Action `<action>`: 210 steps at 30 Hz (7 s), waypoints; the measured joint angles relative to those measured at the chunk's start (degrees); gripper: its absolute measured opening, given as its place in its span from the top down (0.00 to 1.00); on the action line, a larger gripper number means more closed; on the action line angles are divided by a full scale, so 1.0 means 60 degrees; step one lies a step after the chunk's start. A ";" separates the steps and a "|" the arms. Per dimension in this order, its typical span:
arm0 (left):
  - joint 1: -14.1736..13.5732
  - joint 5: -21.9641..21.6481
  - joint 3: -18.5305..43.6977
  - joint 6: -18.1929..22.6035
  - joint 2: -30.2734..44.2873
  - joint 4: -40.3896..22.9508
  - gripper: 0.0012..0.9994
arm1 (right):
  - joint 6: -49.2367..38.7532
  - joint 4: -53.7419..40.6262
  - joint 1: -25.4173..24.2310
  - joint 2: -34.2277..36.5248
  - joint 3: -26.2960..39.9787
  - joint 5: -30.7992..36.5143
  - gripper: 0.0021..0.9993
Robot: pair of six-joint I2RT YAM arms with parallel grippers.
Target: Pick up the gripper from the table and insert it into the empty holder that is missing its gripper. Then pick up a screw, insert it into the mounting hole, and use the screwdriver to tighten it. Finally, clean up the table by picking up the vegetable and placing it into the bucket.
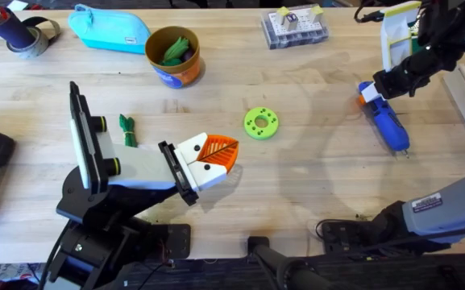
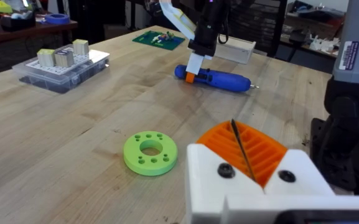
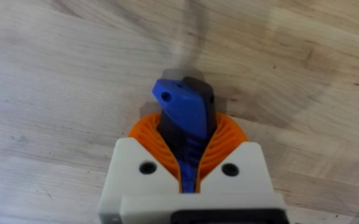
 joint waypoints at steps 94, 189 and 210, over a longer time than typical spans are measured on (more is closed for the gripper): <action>0.0000 0.0005 0.0004 -0.0024 0.0000 -0.0025 0.99 | 0.0781 -0.1088 -0.0046 -0.0390 -0.0369 0.0127 0.98; 0.0000 0.0004 0.0004 -0.0037 0.0000 -0.0029 0.99 | 0.6385 1.2182 0.9593 -0.7610 -0.4205 -0.5767 0.98; 0.0000 0.0007 0.0004 -0.0037 0.0000 -0.0029 0.99 | 0.6486 1.2786 1.0163 -0.6929 -0.4212 -0.5959 0.98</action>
